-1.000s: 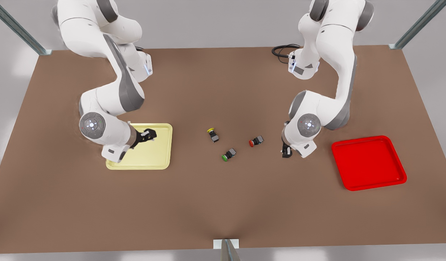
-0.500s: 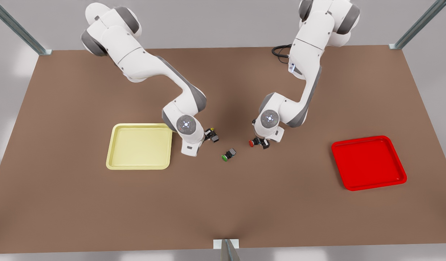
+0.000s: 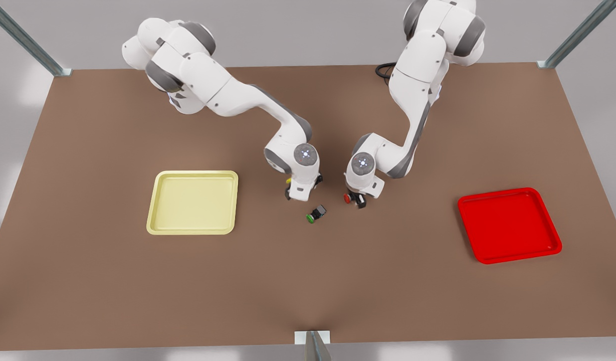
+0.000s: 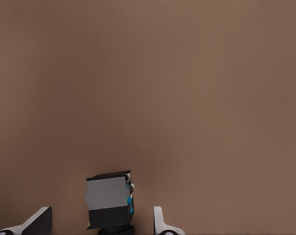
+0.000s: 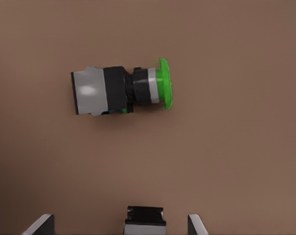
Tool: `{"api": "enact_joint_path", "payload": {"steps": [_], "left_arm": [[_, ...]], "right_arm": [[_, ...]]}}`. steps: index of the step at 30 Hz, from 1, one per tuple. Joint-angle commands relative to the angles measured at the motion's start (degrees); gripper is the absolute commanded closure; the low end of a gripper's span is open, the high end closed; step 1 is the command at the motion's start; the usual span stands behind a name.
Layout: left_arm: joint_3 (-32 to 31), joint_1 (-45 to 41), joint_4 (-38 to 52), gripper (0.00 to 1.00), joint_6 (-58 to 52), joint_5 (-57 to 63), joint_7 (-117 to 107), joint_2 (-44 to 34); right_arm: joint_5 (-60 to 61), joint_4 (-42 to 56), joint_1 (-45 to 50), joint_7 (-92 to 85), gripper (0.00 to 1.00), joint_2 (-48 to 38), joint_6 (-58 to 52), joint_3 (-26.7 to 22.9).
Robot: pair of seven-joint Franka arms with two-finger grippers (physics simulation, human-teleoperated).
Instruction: Place the switches on the corresponding trays according to their colors
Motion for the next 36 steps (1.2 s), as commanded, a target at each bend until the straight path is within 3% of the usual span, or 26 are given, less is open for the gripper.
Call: {"api": "enact_joint_path", "payload": {"steps": [1, 4, 5, 6, 10, 13, 27, 33, 36], "left_arm": [[0.44, -0.01, -0.05, 0.0, -0.09, 0.15, 0.0, 0.0], [0.71, -0.01, -0.49, 0.01, -0.44, 0.15, 0.09, -0.44], [1.33, -0.01, -0.49, 0.11, -0.44, 0.15, 0.09, -0.44], [1.41, -0.01, -0.49, 0.28, -0.26, 0.15, 0.09, -0.35], [1.33, -0.01, -0.49, 0.43, 0.0, 0.15, 0.0, 0.09], [1.33, -0.09, -0.41, 0.42, 0.35, 0.15, 0.0, 0.18], [1.33, -0.27, -0.41, 0.49, 0.88, 0.23, 0.09, 0.26], [1.33, -0.27, -0.41, 0.49, 1.41, 0.41, 0.0, 0.7], [1.33, -0.27, -0.4, 0.49, 1.41, 0.5, 0.09, 0.7]], "right_arm": [[-0.35, -0.29, 0.01, 0.27, 0.0, 0.14, 0.23, 0.0], [-0.53, -2.92, -0.35, 1.15, 0.0, -0.13, 2.34, -0.09], [-0.53, -2.93, -0.35, 2.2, 0.0, -0.3, 2.16, -0.09], [-0.53, -3.63, -0.43, 2.56, 0.0, -0.83, 1.99, -0.09], [-0.53, -4.86, -0.96, 4.05, 0.01, -1.45, 1.9, -0.17], [-0.53, -6.18, -1.49, 4.05, 0.03, -1.54, 2.43, -0.26], [0.09, -5.74, -1.75, 4.67, 0.25, -0.92, 5.24, -0.26], [0.09, -5.91, -1.84, 4.67, 0.27, -1.01, 4.62, -0.26], [0.09, -5.83, -1.84, 5.37, 0.33, -1.1, 4.62, -0.26]]}}
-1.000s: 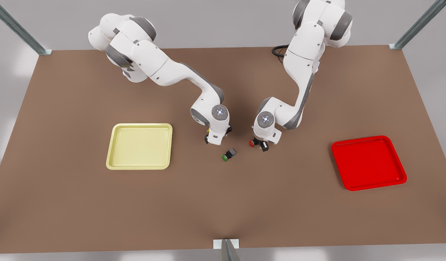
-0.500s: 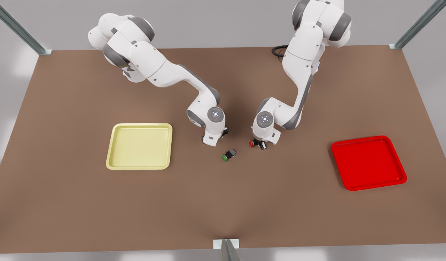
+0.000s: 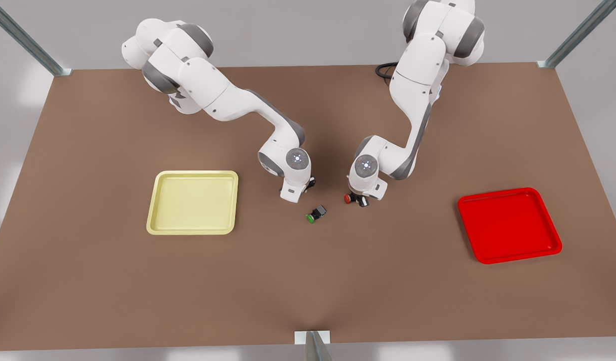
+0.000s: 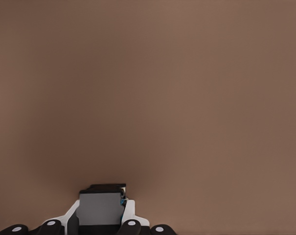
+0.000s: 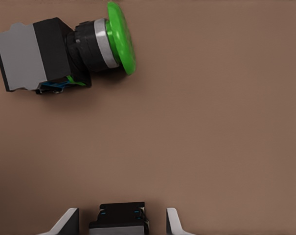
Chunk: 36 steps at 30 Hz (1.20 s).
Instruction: Place the switches on the corresponding trays according to their colors
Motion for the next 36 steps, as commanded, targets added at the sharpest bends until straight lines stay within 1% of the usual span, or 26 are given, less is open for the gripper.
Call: {"api": "enact_joint_path", "payload": {"steps": [1, 3, 4, 6, 7, 9, 10, 12, 13, 16, 21, 24, 30, 32, 33, 34, 36], "left_arm": [[0.0, 0.0, 0.0, 0.49, 0.01, 1.08, -0.06, 0.0], [0.0, 0.0, 0.0, 0.49, 0.01, 1.08, -0.06, 0.0], [0.0, 0.0, 0.0, 0.49, -0.08, 1.08, -0.06, 0.0], [0.18, 0.0, 0.0, 0.49, -1.75, 1.17, 0.82, -1.58], [0.35, 0.0, 0.0, 0.49, -2.72, 1.78, 1.34, -2.37], [2.46, 0.0, 0.0, 0.48, -5.18, 1.87, 4.16, -4.22], [4.04, 0.0, -0.09, 0.48, -6.67, 1.87, 6.88, -5.1], [8.0, 0.0, -2.64, 0.48, -7.2, 1.87, 13.47, -7.38], [10.46, 0.0, -4.13, 0.48, -7.2, 1.87, 17.6, -8.79], [16.52, 0.0, -9.41, 0.48, -6.32, 1.87, 27.88, -12.39], [28.48, 0.09, -10.9, 0.48, -3.07, 1.87, 45.9, -12.04], [32.78, 1.05, -11.17, 0.48, 0.44, 1.87, 53.99, -10.55], [32.96, 13.88, -11.08, 0.48, 6.68, 1.7, 70.69, -8.18], [32.96, 15.03, -10.9, 0.47, 8.0, 1.52, 72.18, -7.47], [32.96, 15.64, -10.73, 0.12, 8.44, 1.52, 72.63, -7.38], [32.96, 15.64, -10.55, 0.0, 8.36, 1.26, 72.54, -6.94], [32.96, 15.64, -10.11, 0.0, 8.18, 1.17, 72.54, -6.59]], "right_arm": [[0.0, 0.0, 0.0, 0.0, 0.33, 0.0, 0.0, 0.0], [0.0, 0.0, 0.0, 0.0, 0.35, 0.08, 0.26, 0.0], [0.0, 0.0, 0.0, 0.0, 0.37, 0.08, 0.26, 0.0], [0.0, 0.0, 0.0, 0.0, 0.38, 0.08, 0.44, 0.0], [0.0, 0.0, 0.0, 0.0, 0.4, 0.08, 0.35, 0.0], [0.0, 0.0, 0.0, 0.0, 0.41, 0.08, 0.35, 0.0], [0.0, 0.09, 0.0, 0.0, 0.43, 0.08, 0.35, 0.0], [0.0, 0.0, 0.0, 0.09, 0.44, 0.08, 0.35, 0.0], [0.0, 0.09, 0.0, 0.09, 0.46, 0.0, 0.35, 0.0], [0.0, 0.0, 0.0, 0.09, 0.46, 0.08, 0.35, 0.0], [0.0, 0.09, 0.0, 0.18, 0.48, 0.17, 0.44, 0.0], [0.0, 0.18, 0.0, 0.09, 0.49, 0.17, 0.35, 0.0], [0.0, 0.27, -0.7, -0.17, 0.5, -0.53, -0.26, 0.0], [0.0, -0.26, -1.76, -0.79, 0.5, -2.11, -1.05, 0.0], [0.0, -0.35, -2.55, -1.23, 0.5, -2.46, -1.76, 0.0], [-0.09, -0.7, -3.25, -1.31, 0.5, -3.17, -2.11, 0.0], [-0.09, -1.58, -6.41, -3.77, 0.5, -4.66, -2.2, 0.0]]}}
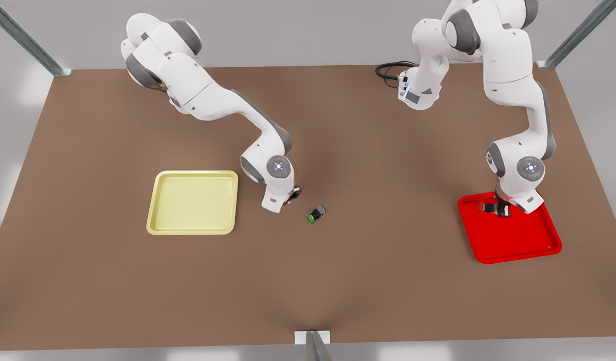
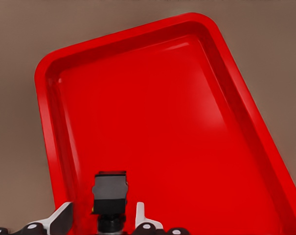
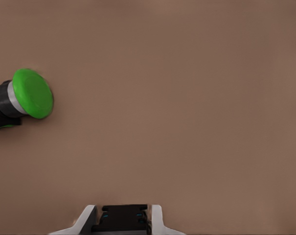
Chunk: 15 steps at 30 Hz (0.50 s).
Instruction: Place the switches on the corresponding trays according to their colors
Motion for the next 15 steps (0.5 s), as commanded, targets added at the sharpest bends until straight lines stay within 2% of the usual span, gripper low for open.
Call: {"api": "enact_joint_path", "payload": {"steps": [1, 3, 4, 5, 8, 11, 12, 14, 15], "left_arm": [[0.0, 0.0, 0.09, 0.0, -0.04, -0.26, 0.04, 0.0], [-1.14, -0.88, 1.4, 0.0, -3.72, -0.17, 2.94, -0.09], [-2.02, -2.19, 4.22, 0.0, -11.53, -0.09, 5.57, -2.11], [-2.9, -3.16, 8.43, 0.0, -19.1, -0.09, 10.84, -3.69], [-8.78, -3.16, 16.87, 0.0, -27.09, -0.35, 35.8, -7.82], [-13.26, -3.16, 25.75, 0.0, -36.5, -0.35, 45.38, -8.26], [-16.42, -2.2, 27.33, 0.0, -37.74, 0.0, 45.92, -8.79], [-28.73, 7.73, 27.69, 0.0, -39.58, 0.79, 53.03, -11.6], [-35.41, 12.74, 27.69, 0.0, -40.9, 5.88, 57.17, -13.36]], "right_arm": [[-0.15, 0.0, -1.19, -1.82, 0.5, -0.36, -0.83, 0.0], [-0.15, -0.44, -4.62, -6.22, 0.5, -1.33, -1.1, 0.0], [-0.15, -0.53, -6.38, -8.68, 0.5, -1.68, -1.45, -0.09], [-0.15, -0.88, -8.66, -11.32, 0.5, -2.2, -1.45, -0.09], [-0.42, -5.26, -13.23, -18.26, 0.5, -5.37, -0.66, -2.81], [-0.51, -18.79, -16.75, -18.44, 0.5, -13.1, 4.52, -2.73], [-0.51, -21.44, -17.28, -18.44, 0.5, -14.94, 4.88, -2.73], [-0.59, -25.13, -19.21, -19.06, 0.49, -16.44, 5.05, -2.73], [-0.59, -25.75, -19.74, -19.06, 0.44, -16.36, 5.41, -2.73]]}}
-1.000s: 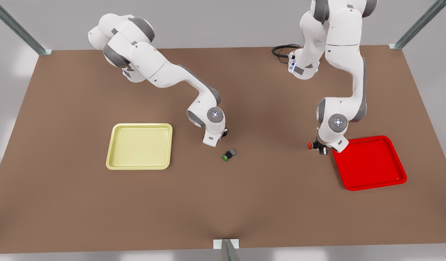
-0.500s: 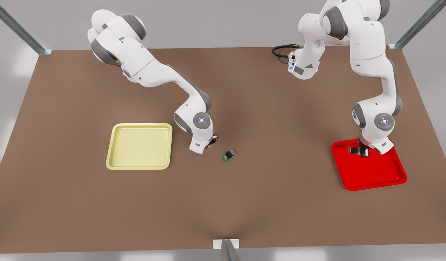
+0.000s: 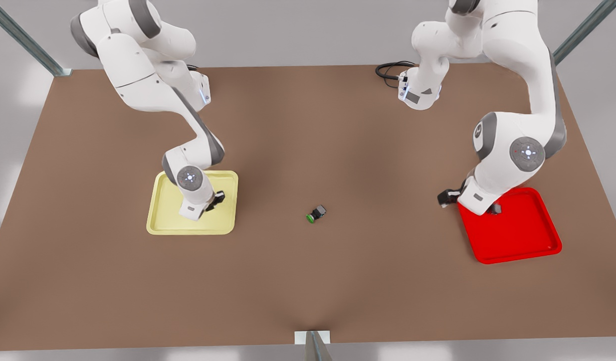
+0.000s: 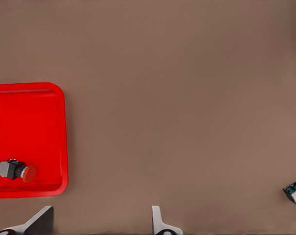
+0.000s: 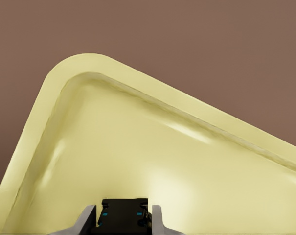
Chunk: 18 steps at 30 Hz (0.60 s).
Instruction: Place the switches on the corresponding trays according to their colors
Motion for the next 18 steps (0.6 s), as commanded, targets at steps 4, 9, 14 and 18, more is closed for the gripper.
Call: {"api": "enact_joint_path", "payload": {"steps": [4, 9, 14, 18], "left_arm": [[-3.18, 2.81, 6.44, 0.0, -3.38, 7.9, 3.29, 0.18], [-3.18, 2.72, 6.36, 0.0, -3.46, 7.9, 3.29, -0.26], [-3.18, 2.72, 6.36, 0.0, -3.46, 7.81, 3.02, -0.17], [-3.18, 2.72, 6.36, 0.0, -3.82, 7.81, 2.76, -0.26]], "right_arm": [[-0.08, 0.35, -0.5, -0.16, 0.0, 0.39, -0.08, -0.09], [0.27, 6.85, -3.05, -5.34, 0.0, -6.29, -13.61, 0.17], [9.41, 27.59, -4.28, -7.36, 0.0, -10.51, -33.65, -2.02], [11.96, 41.03, -4.37, -7.63, 0.0, -12.97, -47.88, -9.93]]}}
